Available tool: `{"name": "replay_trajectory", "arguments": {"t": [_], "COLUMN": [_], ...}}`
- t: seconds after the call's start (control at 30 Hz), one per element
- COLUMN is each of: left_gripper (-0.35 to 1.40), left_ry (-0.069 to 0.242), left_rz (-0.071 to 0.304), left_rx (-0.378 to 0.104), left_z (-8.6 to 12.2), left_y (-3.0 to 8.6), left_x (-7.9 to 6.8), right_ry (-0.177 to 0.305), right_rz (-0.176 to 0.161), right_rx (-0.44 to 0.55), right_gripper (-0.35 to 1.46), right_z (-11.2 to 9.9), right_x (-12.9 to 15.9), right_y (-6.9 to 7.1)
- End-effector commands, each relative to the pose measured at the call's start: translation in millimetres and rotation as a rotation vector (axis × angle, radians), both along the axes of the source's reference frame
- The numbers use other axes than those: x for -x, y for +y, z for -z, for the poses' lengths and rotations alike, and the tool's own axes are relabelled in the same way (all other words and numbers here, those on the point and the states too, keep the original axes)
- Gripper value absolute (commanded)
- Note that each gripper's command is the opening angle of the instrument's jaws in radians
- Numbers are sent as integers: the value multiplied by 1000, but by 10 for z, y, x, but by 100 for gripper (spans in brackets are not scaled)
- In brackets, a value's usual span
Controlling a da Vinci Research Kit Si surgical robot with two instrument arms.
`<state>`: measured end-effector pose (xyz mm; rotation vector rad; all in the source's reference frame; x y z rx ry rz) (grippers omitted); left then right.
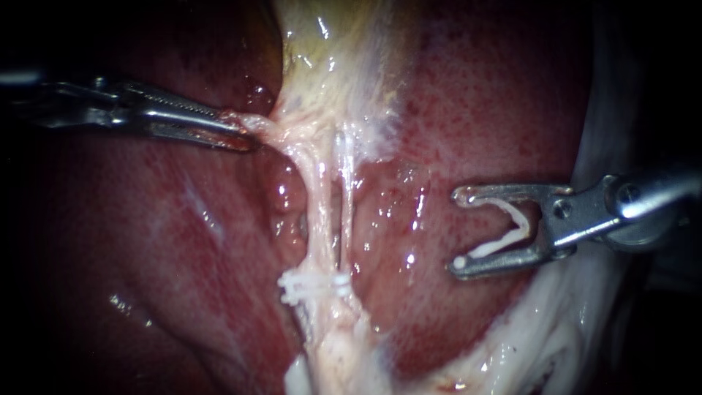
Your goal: Clipping third clip left tube
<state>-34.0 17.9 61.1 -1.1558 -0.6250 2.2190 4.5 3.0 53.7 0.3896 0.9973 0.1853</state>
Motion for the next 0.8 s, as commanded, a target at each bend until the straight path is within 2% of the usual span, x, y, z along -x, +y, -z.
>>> {"name": "replay_trajectory", "arguments": {"t": [0.03, 0.13, 0.2, 0.33, 0.4, 0.57, 0.8], "left_gripper": [-35, -35, -35, -35, -35, -35, -35], "left_ry": [-1, -2, -5, -26, -29, -33, -31], "left_rz": [0, -2, 17, 38, 40, 43, 45], "left_rx": [-2, -10, -13, 22, 33, 39, 40], "left_z": [2, 20, 34, 63, 70, 74, 72], "left_y": [1, 9, 15, 29, 33, 33, 31], "left_x": [-1, -8, -15, -29, -33, -35, -33], "right_ry": [0, 0, 0, 0, 1, 13, 18], "right_rz": [0, 0, -1, -1, 0, 13, -23], "right_rx": [0, 0, 0, 0, -1, -20, -147], "right_gripper": [50, 50, 50, 50, 50, 50, 50], "right_z": [-1, -1, -1, -1, 0, 2, 0], "right_x": [0, 0, -1, -2, -4, -23, -72], "right_y": [0, 0, 0, 0, 0, -3, -2]}}
